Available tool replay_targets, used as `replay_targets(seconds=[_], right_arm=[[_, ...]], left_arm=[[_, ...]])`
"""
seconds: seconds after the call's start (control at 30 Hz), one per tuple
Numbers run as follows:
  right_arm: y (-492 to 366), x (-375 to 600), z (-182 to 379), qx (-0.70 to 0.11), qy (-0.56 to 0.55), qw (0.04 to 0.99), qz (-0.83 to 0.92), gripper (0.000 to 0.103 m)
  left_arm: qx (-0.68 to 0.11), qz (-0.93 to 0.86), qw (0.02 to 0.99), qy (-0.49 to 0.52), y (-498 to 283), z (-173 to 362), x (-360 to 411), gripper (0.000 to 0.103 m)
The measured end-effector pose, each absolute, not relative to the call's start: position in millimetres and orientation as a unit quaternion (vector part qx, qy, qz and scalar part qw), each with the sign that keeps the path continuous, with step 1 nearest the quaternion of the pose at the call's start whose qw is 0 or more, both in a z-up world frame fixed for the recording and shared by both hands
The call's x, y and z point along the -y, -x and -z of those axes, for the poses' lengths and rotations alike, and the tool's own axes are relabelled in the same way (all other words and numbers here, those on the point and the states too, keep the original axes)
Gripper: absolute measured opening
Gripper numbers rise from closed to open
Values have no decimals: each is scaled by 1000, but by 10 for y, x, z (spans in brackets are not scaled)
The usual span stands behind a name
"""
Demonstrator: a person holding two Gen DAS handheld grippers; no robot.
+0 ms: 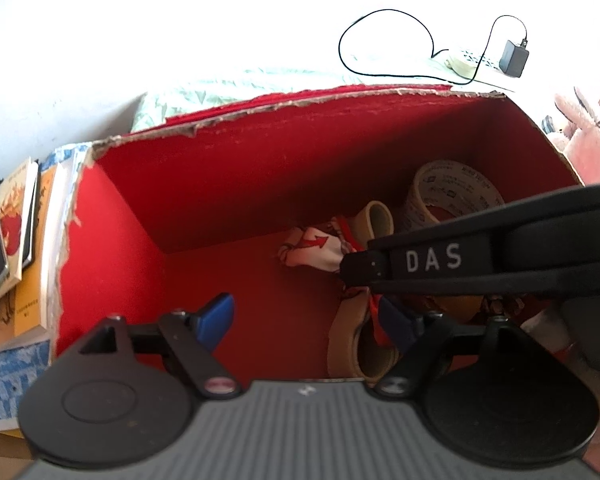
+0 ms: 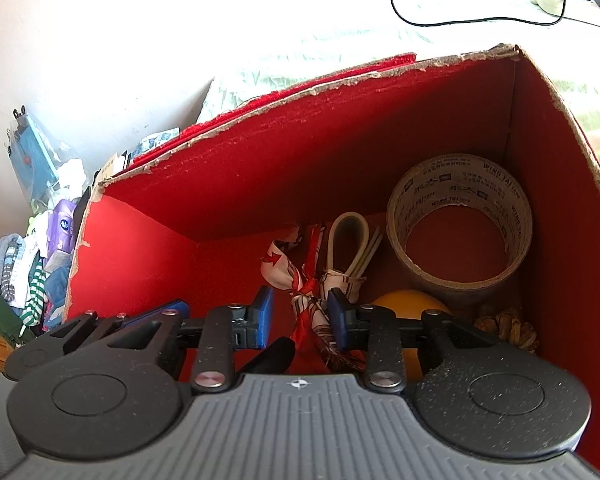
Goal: Organize objects
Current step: 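Open the right tool and release the shoe inside the box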
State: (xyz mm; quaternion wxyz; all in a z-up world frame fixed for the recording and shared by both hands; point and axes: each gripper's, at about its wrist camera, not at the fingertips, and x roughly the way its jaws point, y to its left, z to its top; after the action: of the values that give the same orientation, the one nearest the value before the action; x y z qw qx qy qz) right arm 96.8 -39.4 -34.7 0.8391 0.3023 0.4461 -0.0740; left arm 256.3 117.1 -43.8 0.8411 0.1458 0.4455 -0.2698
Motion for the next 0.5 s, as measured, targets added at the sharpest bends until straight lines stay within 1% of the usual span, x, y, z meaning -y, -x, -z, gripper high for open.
replay_targets(seconds=[0.3,0.5], right_arm=[[-1058,343,363,-446,-295,842,72,33],[-1140,232,503,-443,-294,844,69,32]], left_arm=[[-434,267,848,-149,-2541,432,-1181,81],[-428,260,851,-156,-2530,430,-1167,80]])
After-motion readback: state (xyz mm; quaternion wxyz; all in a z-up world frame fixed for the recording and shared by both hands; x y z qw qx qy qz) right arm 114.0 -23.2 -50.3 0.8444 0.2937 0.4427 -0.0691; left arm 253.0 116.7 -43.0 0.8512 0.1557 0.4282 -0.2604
